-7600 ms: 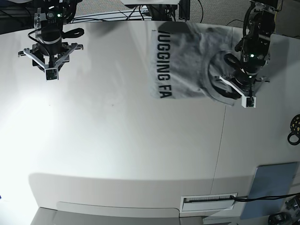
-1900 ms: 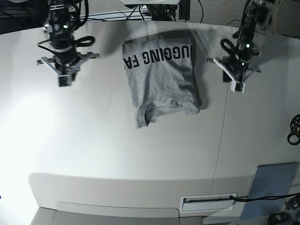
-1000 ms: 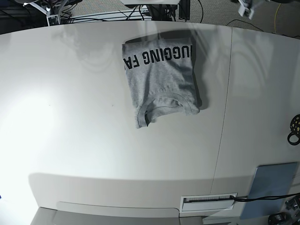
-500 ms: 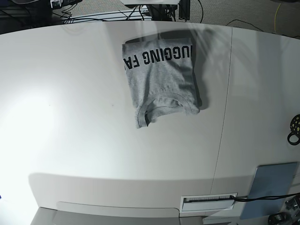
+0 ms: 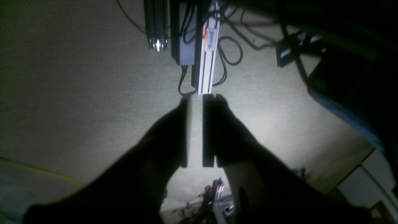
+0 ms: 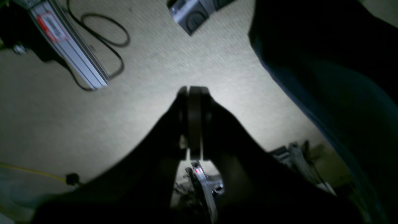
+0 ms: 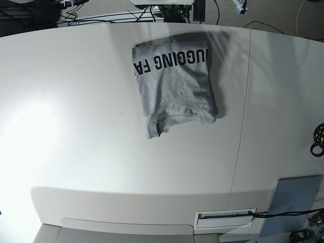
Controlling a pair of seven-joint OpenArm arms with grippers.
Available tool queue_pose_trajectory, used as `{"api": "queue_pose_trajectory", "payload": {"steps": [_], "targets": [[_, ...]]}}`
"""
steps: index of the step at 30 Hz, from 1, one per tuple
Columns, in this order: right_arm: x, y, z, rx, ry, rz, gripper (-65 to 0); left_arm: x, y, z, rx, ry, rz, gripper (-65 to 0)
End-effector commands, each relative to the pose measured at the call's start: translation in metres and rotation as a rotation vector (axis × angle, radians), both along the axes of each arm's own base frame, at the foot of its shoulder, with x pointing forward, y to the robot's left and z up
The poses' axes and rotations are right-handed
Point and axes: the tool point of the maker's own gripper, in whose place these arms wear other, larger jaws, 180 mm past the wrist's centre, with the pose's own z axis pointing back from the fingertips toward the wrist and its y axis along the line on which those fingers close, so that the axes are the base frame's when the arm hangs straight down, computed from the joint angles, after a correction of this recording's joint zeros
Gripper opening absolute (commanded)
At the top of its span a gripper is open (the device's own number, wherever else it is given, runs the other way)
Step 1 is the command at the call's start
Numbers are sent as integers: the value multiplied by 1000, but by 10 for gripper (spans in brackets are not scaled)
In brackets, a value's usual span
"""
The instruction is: Fold the T-shirt properly
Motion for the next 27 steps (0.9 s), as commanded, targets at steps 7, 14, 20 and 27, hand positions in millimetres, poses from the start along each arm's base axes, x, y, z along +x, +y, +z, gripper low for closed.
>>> {"api": "queue_pose_trajectory", "payload": {"steps": [7,14,20,27], "targets": [[22,21,-23,109,-102,-6,-650,16,-18,-10,-38,24,36,-570],[40,44,-36,212,-119,-34,-650,5,-38,-25,23,93,12,-570],[43,50,-36,244,-126,-30,-650,4,-56,-26,4,97,26,-570],[45,50,-36,241,-140,-29,-650,4,-58,-26,2,97,27,-570]]}}
